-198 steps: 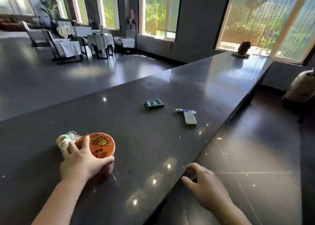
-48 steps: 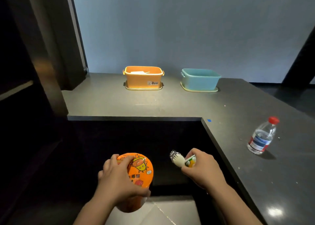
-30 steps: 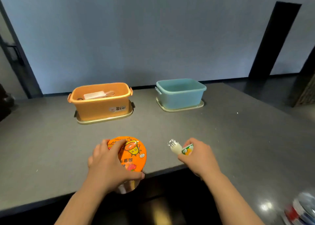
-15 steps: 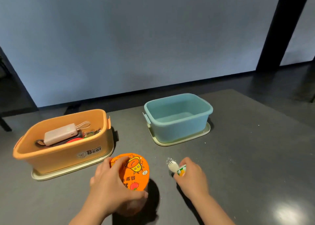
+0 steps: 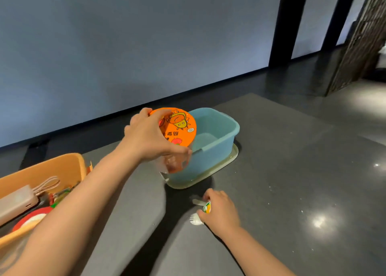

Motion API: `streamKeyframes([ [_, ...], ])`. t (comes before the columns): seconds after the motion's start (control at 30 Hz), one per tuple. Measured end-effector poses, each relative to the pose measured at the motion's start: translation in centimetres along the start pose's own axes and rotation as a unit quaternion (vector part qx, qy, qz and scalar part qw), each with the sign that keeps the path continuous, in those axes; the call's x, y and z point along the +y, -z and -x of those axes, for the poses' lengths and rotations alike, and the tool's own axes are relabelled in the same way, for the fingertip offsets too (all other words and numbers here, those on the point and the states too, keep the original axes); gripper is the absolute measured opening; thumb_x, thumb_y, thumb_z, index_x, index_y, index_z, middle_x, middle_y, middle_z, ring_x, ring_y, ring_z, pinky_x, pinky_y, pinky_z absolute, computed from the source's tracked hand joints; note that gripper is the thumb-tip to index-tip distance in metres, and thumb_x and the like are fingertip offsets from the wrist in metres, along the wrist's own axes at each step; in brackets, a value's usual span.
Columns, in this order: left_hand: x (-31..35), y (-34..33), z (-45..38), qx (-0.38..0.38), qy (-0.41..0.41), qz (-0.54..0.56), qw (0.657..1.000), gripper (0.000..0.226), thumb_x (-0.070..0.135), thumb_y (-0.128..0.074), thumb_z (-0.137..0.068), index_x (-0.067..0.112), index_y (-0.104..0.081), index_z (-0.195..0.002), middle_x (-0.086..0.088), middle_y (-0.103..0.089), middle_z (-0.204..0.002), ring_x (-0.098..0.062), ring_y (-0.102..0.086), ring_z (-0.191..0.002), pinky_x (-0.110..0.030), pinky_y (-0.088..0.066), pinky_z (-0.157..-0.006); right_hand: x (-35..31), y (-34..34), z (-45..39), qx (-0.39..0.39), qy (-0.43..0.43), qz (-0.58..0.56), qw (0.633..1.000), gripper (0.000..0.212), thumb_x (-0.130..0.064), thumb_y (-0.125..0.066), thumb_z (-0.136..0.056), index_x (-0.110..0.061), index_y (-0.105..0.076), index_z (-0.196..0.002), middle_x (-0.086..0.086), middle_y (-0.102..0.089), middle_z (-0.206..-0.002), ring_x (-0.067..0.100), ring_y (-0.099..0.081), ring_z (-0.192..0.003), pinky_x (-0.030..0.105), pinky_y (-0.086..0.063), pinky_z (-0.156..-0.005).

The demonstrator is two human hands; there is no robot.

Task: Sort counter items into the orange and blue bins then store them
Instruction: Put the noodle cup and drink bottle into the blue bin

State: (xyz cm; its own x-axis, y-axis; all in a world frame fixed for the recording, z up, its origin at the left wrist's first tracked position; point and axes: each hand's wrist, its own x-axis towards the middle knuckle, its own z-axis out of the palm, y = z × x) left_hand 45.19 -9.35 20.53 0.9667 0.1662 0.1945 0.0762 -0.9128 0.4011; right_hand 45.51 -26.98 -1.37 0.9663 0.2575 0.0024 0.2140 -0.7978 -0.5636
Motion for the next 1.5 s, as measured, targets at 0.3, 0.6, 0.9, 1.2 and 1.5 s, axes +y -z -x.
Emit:
streamKeyframes([
  [0.3,-2.2,-5.5,-10.1,-0.03,0.07,-0.022,0.997,0.117,0.081,-0.057,-0.02,0.048,-0.038,-0.131,-0.001,-0.042,-0.133,-0.029,-0.039,-0.125,-0.049,-0.035,-0.101,-0.3,-0.4,-2.2,-0.045,0.013,0.034,0.998,0.024,-0.042,-0.051,-0.077,-0.034,-0.049,-0.099,-0.016,-0.048,-0.093,0.01,-0.048,-0.108,0.025,-0.037,-0.086],
  [0.6,-7.1,-12.5,-10.7,-0.073,0.045,-0.141,0.986,0.076,0.074,-0.054,-0.069,0.041,-0.039,-0.137,-0.005,-0.03,-0.147,-0.028,-0.012,-0.141,-0.047,-0.003,-0.113,-0.4,0.4,-3.1,-0.091,0.004,0.027,0.995,0.022,-0.037,-0.05,-0.077,-0.039,-0.037,-0.094,-0.02,-0.035,-0.083,0.007,-0.045,-0.113,0.022,-0.036,-0.09],
  [0.9,-6.6,-13.4,-3.4,-0.023,-0.093,-0.121,0.988,0.068,0.069,-0.023,-0.089,0.027,-0.076,-0.098,0.008,-0.042,-0.147,-0.015,-0.038,-0.131,-0.032,-0.023,-0.107,0.3,-0.4,-1.8,0.012,0.016,0.042,0.999,0.032,-0.049,-0.054,-0.072,-0.037,-0.044,-0.1,-0.02,-0.049,-0.103,0.007,-0.044,-0.109,0.023,-0.034,-0.087],
  [1.2,-8.6,-11.0,-0.3,-0.006,-0.05,-0.081,0.995,0.068,0.071,-0.039,-0.083,0.016,-0.079,-0.083,0.012,-0.048,-0.142,-0.013,-0.04,-0.129,-0.026,-0.025,-0.106,2.6,0.1,2.1,0.026,0.024,0.014,0.999,0.084,-0.059,-0.059,-0.056,-0.042,-0.03,-0.133,-0.027,-0.039,-0.121,0.004,-0.039,-0.121,0.021,-0.033,-0.093],
  [1.5,-10.5,-9.3,7.0,0.014,-0.023,-0.035,0.999,0.063,0.07,-0.036,-0.082,0.024,-0.079,-0.076,0.015,-0.051,-0.138,-0.011,-0.041,-0.128,-0.032,-0.028,-0.108,2.8,0.7,5.0,0.051,-0.001,-0.048,0.998,0.061,-0.037,-0.07,-0.081,-0.04,-0.039,-0.134,-0.018,-0.049,-0.115,0.008,-0.046,-0.11,0.022,-0.036,-0.078],
])
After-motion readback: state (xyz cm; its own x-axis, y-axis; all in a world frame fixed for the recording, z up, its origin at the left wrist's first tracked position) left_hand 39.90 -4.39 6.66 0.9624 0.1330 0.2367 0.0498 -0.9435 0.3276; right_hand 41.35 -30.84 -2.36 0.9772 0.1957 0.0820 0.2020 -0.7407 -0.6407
